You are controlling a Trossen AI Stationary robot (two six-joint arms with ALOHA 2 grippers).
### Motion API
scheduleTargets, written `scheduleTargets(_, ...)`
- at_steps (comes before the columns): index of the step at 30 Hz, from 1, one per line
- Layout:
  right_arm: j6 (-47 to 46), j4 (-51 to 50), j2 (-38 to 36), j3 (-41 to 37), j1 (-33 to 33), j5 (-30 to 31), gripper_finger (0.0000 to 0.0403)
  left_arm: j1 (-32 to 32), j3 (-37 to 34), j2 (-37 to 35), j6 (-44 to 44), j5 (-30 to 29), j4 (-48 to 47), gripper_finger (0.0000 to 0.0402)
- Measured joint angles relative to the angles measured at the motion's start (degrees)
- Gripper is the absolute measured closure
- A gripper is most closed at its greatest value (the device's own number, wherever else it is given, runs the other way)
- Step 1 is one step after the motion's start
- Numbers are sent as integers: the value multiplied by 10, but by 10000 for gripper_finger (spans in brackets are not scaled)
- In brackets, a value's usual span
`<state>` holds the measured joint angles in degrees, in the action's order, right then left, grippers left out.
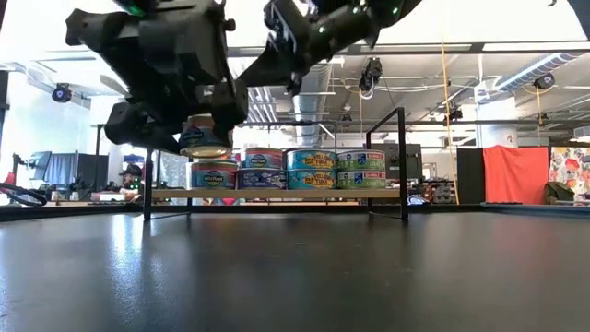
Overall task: Stack canned seafood by type on shelf
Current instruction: Stack the blue-pink tuna can on top of the other blue-pink tuna can on the shelf
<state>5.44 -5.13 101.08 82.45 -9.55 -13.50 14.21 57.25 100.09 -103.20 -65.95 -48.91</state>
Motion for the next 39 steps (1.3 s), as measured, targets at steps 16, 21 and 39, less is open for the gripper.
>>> scheduleTargets(16, 90, -46, 113, 132, -47, -136, 394, -15, 15, 4, -28, 25, -4, 35)
scheduleTargets(21, 151, -141, 133, 181, -56, -170, 394, -24, 21, 21, -43, 14, 0, 35)
scheduleTargets(39, 179, -107, 175, 195, -86, -178, 394, -46, 31, 49, -26, -19, -2, 35)
